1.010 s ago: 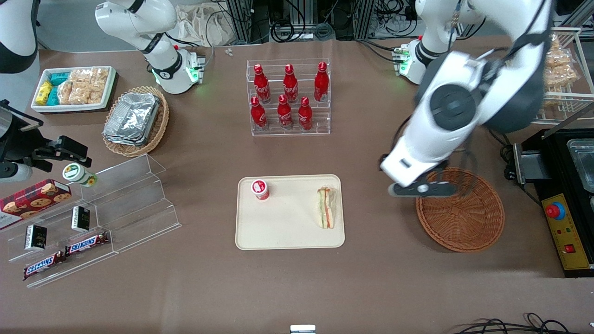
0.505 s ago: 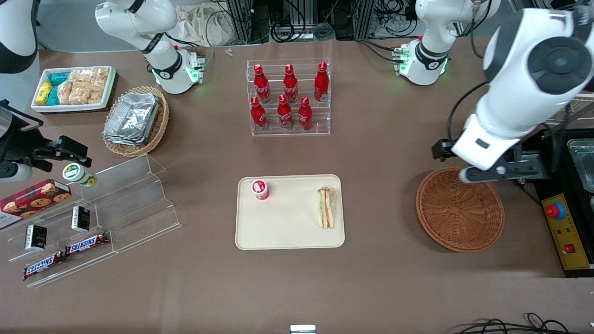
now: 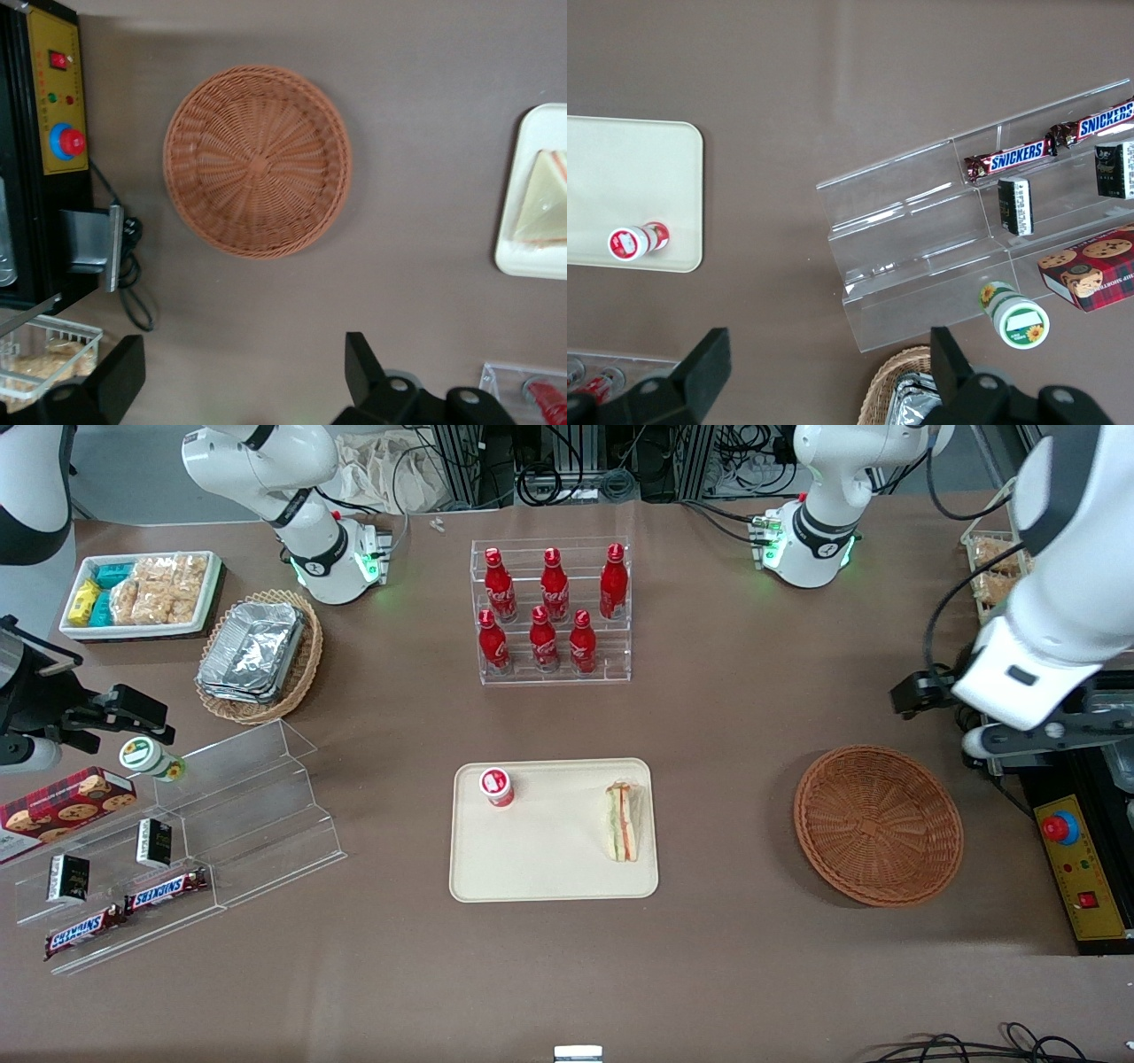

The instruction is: Place sandwich from basket to tray

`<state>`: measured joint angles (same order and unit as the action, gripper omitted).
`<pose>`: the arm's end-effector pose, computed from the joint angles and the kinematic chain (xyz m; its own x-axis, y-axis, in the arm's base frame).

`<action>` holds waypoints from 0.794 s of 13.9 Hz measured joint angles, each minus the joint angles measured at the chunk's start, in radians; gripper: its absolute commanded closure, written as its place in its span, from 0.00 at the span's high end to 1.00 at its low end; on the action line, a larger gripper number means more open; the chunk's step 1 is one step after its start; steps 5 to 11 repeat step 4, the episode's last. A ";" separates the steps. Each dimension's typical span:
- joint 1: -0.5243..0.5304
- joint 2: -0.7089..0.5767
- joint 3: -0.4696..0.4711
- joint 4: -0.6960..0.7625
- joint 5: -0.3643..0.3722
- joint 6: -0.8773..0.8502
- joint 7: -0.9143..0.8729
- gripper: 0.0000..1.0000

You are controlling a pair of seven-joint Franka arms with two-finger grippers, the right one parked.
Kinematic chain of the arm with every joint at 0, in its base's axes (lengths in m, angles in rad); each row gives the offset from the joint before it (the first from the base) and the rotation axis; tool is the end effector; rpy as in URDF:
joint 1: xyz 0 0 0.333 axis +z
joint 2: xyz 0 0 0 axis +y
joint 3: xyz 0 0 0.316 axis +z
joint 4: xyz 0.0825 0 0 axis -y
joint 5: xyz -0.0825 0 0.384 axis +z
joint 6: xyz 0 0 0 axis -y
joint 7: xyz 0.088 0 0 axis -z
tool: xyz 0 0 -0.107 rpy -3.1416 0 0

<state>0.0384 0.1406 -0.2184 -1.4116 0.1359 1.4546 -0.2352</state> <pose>0.5796 -0.0796 0.6113 0.9954 0.0692 -0.0664 0.0606 -0.9904 -0.1242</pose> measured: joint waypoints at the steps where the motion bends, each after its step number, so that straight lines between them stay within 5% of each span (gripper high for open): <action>1: 0.000 -0.011 0.041 -0.001 -0.021 -0.006 0.045 1.00; 4: -0.003 -0.044 0.163 -0.007 -0.052 -0.010 0.185 1.00; 11: -0.003 -0.044 0.163 -0.007 -0.052 -0.010 0.185 1.00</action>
